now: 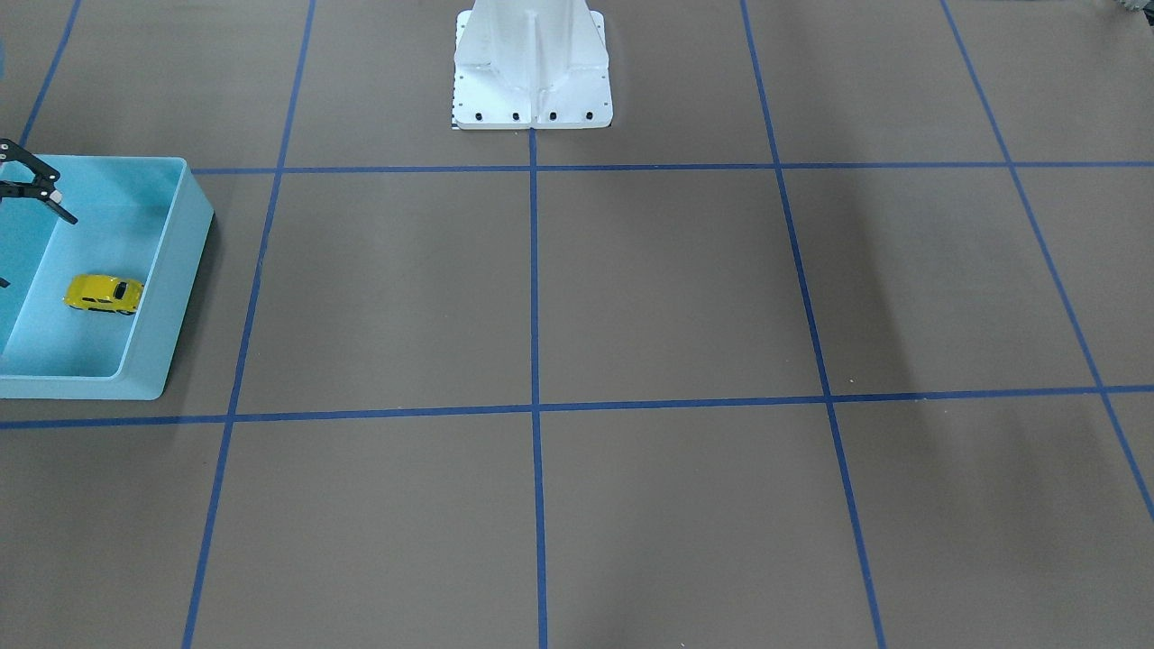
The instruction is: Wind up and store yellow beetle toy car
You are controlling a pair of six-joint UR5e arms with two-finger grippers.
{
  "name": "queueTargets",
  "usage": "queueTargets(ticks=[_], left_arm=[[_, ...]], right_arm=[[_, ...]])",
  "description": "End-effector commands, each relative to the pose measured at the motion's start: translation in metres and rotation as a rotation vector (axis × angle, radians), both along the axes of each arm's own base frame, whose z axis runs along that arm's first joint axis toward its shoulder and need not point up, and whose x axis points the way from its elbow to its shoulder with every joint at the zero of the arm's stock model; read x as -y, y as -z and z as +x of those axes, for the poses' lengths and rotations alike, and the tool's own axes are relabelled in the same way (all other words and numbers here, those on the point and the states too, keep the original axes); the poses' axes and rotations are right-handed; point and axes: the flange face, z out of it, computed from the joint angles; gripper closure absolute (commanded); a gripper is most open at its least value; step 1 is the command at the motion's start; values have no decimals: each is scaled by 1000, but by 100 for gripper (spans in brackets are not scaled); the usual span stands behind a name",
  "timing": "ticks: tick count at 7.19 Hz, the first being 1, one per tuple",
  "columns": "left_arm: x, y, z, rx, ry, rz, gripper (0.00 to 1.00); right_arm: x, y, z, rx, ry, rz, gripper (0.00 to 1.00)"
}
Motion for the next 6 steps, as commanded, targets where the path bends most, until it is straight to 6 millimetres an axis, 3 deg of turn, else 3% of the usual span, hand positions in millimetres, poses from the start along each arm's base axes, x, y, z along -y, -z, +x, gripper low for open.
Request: queueTargets(ticks=[1,2,4,6], left_arm=[[0,0,1,0,-1,1,0],[0,1,1,0,-1,2,0],[0,1,1,0,-1,2,0],[0,1,0,0,0,2,0]], right_arm=[[8,-2,71,-15,-220,-223,0],[16,-9,96,-31,-286,-349,0],[16,-29,117,-28,-431,-646,0],[9,-65,131,-52,-481,-770,0]])
